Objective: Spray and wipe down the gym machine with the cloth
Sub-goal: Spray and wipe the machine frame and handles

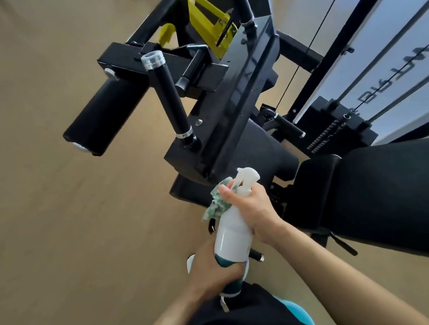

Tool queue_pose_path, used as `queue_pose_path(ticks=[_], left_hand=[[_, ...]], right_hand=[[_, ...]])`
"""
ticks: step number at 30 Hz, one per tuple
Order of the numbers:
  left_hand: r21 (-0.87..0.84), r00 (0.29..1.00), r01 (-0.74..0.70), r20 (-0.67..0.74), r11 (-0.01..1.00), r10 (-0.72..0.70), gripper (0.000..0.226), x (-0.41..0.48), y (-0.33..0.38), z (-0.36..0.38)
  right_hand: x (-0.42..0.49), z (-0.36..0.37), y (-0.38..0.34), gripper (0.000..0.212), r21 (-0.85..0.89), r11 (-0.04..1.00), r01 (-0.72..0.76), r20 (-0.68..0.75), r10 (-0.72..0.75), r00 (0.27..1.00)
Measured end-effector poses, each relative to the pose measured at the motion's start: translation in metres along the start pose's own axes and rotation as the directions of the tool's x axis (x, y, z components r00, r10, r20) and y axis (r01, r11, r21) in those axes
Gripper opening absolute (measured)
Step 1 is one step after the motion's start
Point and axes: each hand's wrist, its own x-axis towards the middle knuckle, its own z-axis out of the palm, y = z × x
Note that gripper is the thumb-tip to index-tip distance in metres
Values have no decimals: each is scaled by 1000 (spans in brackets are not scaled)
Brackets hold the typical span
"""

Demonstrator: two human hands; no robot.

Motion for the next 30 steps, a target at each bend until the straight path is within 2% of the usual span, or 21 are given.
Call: queue_pose_path(ticks=[3, 7, 9, 11, 13, 14, 17, 20, 24, 27, 30], left_hand=[[-72, 999, 10, 51, 997, -7, 39, 3, -4, 2], [-83, 999, -15, 46, 996, 19, 40, 9, -5, 10], [-67, 999, -14, 42, 998, 17, 42, 13, -2, 16], [-39, 1000, -22, 19, 999, 23, 42, 21, 4, 24], [-30, 999, -36, -11, 999, 36, 45, 32, 14, 32], [-32, 999, -41, -22, 999, 40, 46, 38, 21, 37], [-40, 997, -29, -67, 999, 26, 48, 57, 45, 55], [-40, 991, -23, -131, 999, 17, 48, 74, 68, 75], [6, 989, -8, -150, 1000, 9, 54, 101, 95, 94], [15, 991, -11, -133, 1000, 13, 54, 117, 117, 100], [-13, 992, -17, -126, 1000, 15, 53, 130, 138, 104]], right_hand=[[-2, -8, 2, 29, 30, 999, 16, 62, -17, 998], [-7, -20, 6, 54, 105, 994, -18, 185, -1, 983], [-1, -26, 7, 48, 87, 996, -23, 132, 12, 991], [8, -33, 3, 30, 79, 997, -14, 72, 9, 997], [20, -44, -6, 14, 109, 994, 0, 84, -9, 996], [27, -50, -12, 13, 112, 994, 5, 102, -17, 995], [50, -72, -29, 18, 76, 997, 27, 130, -36, 991], [73, -94, -47, 37, 44, 999, 28, 169, -35, 985], [99, -123, -67, 33, 84, 996, -15, 186, -1, 982], [116, -140, -80, 20, 98, 995, -11, 191, -8, 981], [130, -153, -95, 30, 127, 992, 9, 192, -34, 981]])
